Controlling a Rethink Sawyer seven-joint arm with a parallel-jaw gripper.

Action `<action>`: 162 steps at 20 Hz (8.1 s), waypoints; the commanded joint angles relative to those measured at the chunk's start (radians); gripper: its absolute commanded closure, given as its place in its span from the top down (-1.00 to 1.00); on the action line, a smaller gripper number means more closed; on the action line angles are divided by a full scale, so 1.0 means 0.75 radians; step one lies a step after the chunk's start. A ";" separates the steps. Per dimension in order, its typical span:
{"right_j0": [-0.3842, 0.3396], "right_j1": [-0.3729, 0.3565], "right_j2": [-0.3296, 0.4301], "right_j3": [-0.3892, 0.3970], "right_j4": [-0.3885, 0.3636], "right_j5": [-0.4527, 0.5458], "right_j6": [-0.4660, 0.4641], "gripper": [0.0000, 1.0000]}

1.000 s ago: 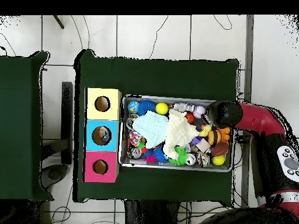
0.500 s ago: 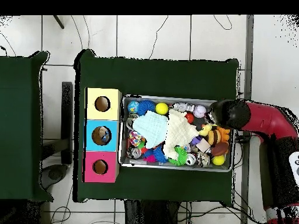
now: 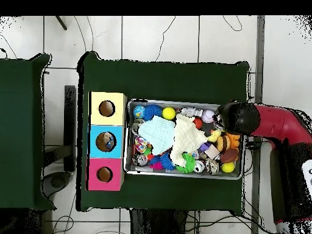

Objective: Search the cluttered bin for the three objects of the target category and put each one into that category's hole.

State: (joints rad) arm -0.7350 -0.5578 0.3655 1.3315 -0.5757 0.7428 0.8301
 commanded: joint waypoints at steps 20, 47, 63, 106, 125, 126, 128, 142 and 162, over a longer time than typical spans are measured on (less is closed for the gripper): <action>0.248 0.219 -0.308 -0.154 -0.166 0.019 0.136 1.00; 0.204 0.340 -0.324 -0.147 -0.061 0.074 -0.004 1.00; 0.119 0.249 -0.244 -0.008 -0.030 -0.124 -0.013 1.00; -0.062 0.202 0.069 0.114 0.049 -0.235 0.024 1.00; -0.072 0.224 0.080 0.114 0.052 -0.240 0.020 1.00; -0.071 0.224 0.080 0.114 0.052 -0.237 0.020 1.00; -0.071 0.224 0.079 0.113 0.053 -0.234 0.020 1.00; -0.080 0.228 0.095 0.119 0.059 -0.232 0.008 1.00; -0.069 0.224 0.085 0.097 0.068 -0.211 0.026 -1.00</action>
State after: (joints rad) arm -0.8016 -0.4133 0.3164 1.3370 -0.5396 0.6385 0.8301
